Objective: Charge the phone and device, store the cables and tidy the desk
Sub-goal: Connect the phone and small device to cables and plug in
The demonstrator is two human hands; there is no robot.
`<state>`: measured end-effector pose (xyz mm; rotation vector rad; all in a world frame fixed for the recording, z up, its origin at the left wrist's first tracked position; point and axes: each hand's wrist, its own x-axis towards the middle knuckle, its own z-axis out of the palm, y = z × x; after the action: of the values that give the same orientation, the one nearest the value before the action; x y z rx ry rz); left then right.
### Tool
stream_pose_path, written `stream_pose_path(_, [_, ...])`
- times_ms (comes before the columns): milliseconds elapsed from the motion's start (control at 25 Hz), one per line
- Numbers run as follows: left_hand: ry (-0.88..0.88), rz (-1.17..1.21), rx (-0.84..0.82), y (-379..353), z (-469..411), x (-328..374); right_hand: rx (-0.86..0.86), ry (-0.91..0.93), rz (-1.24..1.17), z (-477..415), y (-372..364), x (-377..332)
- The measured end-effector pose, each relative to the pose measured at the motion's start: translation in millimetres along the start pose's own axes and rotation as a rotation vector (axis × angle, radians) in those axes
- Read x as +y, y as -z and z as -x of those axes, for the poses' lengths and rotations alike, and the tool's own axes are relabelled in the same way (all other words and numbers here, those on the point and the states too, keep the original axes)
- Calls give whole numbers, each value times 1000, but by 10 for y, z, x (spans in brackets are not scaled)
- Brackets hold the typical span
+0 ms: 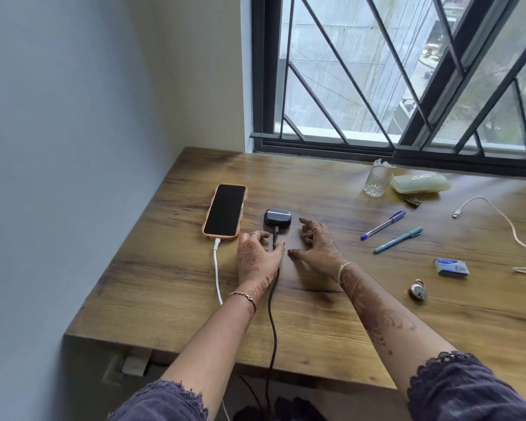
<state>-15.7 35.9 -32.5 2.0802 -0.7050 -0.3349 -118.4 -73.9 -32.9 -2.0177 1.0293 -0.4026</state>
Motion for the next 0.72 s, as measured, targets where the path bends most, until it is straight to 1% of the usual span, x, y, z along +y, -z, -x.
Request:
stream_pose_path(160, [-20, -24, -45, 69, 197, -29, 34, -17, 17, 252, -85, 31])
stream_pose_path(400, [-49, -87, -151, 274, 632, -16, -9, -4, 14, 737, -134, 8])
stream_pose_path(480, [-57, -100, -178, 401, 798, 25, -33, 3, -24, 954, -120, -27])
stream_pose_path(560, [-90, -72, -167, 525, 1019, 24, -9, 46, -39, 1212, -137, -59])
stream_pose_path(720, [-117, 5, -63, 780, 1538, -104, 112, 193, 20, 1765, -310, -169])
